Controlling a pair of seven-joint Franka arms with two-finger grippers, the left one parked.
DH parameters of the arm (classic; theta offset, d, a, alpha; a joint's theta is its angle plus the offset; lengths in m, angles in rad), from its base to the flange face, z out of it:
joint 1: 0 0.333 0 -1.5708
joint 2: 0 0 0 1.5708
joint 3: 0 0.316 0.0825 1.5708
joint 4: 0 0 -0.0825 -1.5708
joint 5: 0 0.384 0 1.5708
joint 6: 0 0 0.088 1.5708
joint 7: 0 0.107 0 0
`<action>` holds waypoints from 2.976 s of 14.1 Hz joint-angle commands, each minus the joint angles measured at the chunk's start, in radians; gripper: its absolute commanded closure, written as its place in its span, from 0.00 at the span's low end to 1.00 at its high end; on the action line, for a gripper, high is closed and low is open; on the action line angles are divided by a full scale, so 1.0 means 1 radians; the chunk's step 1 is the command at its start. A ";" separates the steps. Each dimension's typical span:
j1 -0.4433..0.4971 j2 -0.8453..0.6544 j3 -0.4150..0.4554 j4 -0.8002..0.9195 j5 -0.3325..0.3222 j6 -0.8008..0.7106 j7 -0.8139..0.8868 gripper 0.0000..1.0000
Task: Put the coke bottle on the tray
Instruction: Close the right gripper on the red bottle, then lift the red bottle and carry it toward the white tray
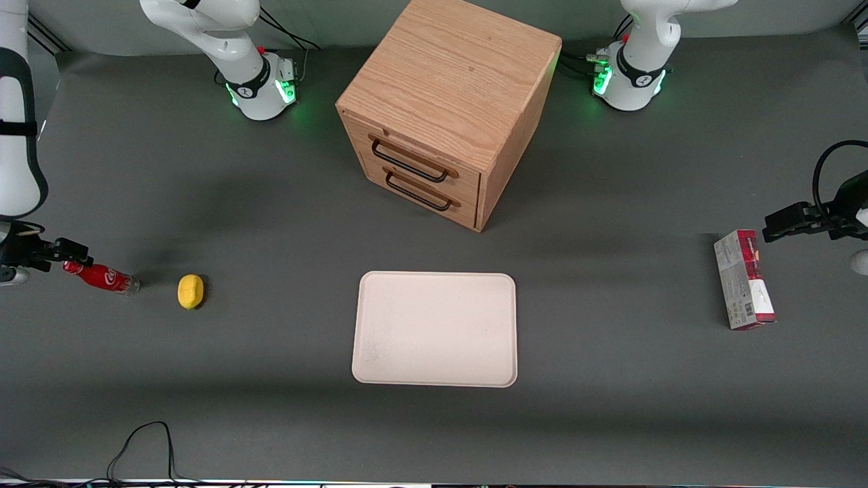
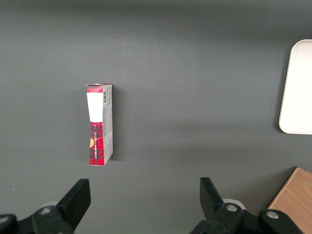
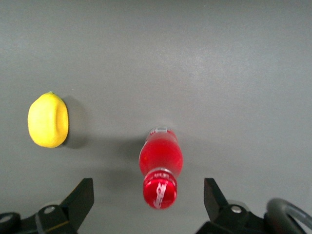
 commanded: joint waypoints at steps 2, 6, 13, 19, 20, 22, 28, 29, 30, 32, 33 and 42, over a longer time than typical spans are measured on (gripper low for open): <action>-0.003 0.047 0.004 0.012 0.050 0.061 -0.041 0.00; -0.005 0.064 0.007 0.012 0.082 0.074 -0.041 0.22; -0.022 0.048 0.006 0.011 0.084 -0.001 -0.065 0.63; -0.017 0.043 0.007 0.029 0.084 -0.003 -0.048 1.00; -0.015 0.041 0.007 0.035 0.084 -0.012 -0.045 1.00; -0.009 0.025 0.009 0.074 0.084 -0.073 -0.001 1.00; 0.044 0.006 0.023 0.349 0.067 -0.355 0.162 1.00; 0.046 0.008 0.026 0.405 0.067 -0.395 0.180 1.00; 0.052 0.011 0.029 0.451 0.065 -0.434 0.212 1.00; 0.064 0.012 0.085 0.541 0.023 -0.503 0.302 1.00; 0.064 0.015 0.134 0.593 -0.040 -0.547 0.377 1.00; 0.070 0.047 0.624 0.768 -0.206 -0.659 1.054 1.00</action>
